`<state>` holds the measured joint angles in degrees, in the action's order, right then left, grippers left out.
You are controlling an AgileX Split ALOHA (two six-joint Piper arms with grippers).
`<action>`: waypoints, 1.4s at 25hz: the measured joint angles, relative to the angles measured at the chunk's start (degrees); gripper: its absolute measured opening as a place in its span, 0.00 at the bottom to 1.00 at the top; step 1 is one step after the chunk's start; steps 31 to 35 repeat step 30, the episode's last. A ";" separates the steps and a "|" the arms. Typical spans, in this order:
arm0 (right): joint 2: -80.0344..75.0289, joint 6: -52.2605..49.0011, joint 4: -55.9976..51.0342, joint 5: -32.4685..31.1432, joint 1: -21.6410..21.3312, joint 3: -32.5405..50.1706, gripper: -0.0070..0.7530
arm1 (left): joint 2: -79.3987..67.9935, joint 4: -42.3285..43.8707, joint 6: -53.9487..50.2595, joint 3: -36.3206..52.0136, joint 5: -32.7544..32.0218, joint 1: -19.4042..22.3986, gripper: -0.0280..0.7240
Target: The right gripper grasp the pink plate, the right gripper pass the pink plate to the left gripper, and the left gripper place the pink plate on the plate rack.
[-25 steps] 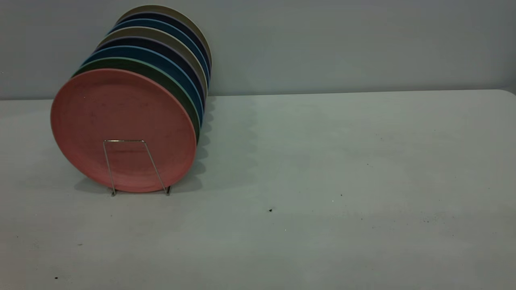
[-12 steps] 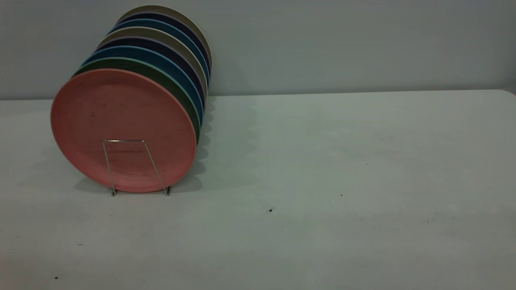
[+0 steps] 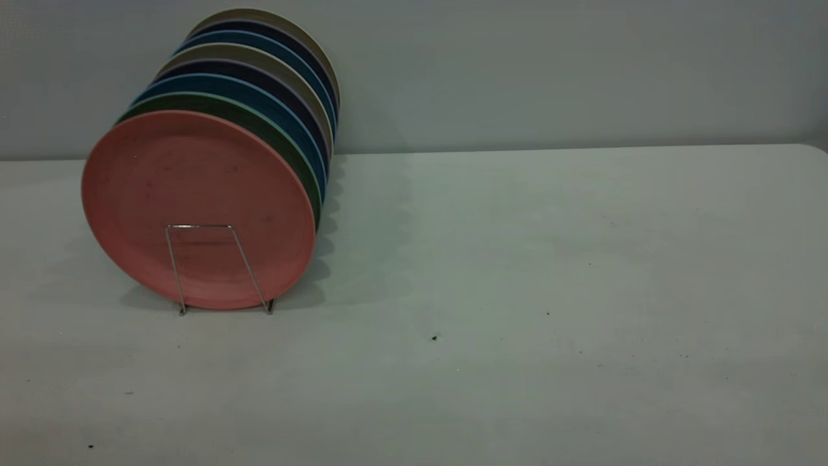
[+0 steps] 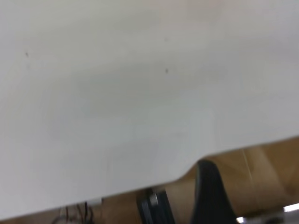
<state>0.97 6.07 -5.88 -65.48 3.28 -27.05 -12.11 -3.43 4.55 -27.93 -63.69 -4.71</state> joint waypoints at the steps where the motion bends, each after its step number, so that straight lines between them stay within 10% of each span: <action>1: 0.00 0.00 0.00 0.00 0.00 0.00 0.63 | 1.55 -0.11 0.00 0.00 -0.06 0.53 0.70; 7: 0.06 0.00 0.00 0.00 0.00 0.00 0.63 | 12.14 -0.19 0.00 0.00 -0.50 5.99 0.70; 35: 0.06 0.00 0.00 0.00 0.00 0.00 0.63 | 13.38 -0.23 0.00 0.00 -1.32 6.02 0.70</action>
